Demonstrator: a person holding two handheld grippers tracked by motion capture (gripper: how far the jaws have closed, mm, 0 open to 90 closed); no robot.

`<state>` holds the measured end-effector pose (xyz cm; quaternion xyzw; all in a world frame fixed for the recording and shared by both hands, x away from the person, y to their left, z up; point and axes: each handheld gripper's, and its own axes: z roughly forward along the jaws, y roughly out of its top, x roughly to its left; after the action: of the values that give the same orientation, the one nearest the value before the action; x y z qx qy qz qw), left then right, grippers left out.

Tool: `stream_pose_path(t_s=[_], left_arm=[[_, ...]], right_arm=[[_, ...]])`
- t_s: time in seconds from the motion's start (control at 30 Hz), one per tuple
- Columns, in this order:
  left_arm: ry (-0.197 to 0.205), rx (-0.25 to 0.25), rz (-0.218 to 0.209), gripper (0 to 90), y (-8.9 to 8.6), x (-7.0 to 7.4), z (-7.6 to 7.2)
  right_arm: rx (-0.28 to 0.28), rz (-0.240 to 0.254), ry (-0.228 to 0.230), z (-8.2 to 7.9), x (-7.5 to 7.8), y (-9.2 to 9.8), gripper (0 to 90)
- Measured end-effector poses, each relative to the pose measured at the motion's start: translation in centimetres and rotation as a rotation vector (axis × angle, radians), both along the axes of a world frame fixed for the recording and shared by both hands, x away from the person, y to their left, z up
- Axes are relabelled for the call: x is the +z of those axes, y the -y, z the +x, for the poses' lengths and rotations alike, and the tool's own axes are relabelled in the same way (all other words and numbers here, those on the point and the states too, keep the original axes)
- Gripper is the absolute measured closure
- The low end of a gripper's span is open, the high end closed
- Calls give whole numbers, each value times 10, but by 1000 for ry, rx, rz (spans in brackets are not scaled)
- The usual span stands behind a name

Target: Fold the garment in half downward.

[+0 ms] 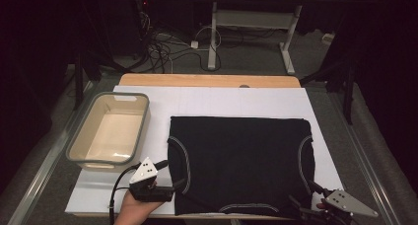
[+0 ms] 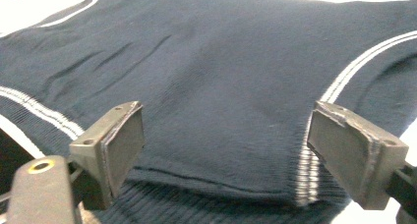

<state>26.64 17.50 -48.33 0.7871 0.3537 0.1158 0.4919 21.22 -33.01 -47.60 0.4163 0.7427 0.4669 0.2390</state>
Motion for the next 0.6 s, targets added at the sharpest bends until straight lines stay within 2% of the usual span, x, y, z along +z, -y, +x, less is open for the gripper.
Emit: stream_pose_path(t_s=[0.23,0.33,0.43,0.6], left_arm=[[-13,19,-4,2,-4,-1,2],[-19,24,0,0,-4,-3,3],[-21,23,-2,0,-3,-3,5],[-8,-24,22,0,5,-1,20]], right_arm=[[-21,7,15,3,1,5,48],[-31,10,12,5,1,5,0],[-47,11,18,6,2,3,0],[-67,9,32,7,4,1,0]])
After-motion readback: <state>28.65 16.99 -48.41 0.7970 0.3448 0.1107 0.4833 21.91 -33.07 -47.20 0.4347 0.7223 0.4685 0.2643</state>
